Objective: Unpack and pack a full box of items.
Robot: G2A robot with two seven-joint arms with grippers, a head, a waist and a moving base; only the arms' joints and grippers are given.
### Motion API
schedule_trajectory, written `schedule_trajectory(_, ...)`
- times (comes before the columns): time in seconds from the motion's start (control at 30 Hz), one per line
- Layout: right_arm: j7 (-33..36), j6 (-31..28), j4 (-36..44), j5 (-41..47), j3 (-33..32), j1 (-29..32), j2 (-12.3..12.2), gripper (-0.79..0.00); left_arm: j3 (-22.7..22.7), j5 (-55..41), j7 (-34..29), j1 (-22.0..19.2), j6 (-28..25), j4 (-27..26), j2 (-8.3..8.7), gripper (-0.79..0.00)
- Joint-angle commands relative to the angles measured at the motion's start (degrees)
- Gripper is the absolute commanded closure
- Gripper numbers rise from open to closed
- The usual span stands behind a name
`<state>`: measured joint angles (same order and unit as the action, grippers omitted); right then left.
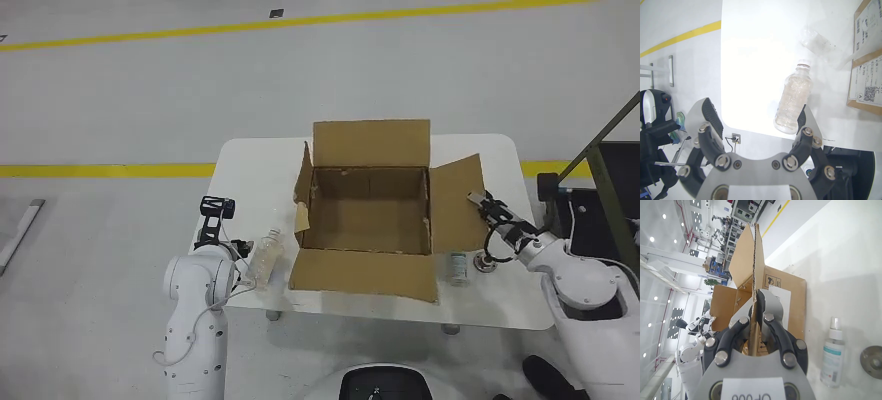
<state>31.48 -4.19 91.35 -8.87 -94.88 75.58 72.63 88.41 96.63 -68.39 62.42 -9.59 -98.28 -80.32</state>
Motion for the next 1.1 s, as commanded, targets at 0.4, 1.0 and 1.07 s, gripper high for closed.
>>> schedule_trajectory(0.4, -2.62, 4.45, 12.06, -13.36, -2.11, 3.92, -1.34, -0.785, 0.00, 0.00, 0.00, 0.00, 0.00, 0.00, 0.00, -0.785)
schedule_trajectory(1.0, -0.73, -10.68, 26.87, -35.17, -0.56, 9.81, -3.22, 0.000, 0.00, 0.00, 0.00, 0.00, 0.00, 0.00, 0.00, -0.785)
schedule_trajectory(1.07, -0.90, -10.08, 26.97, -36.22, -0.09, 9.87, -3.21, 0.000, 0.00, 0.00, 0.00, 0.00, 0.00, 0.00, 0.00, -0.785)
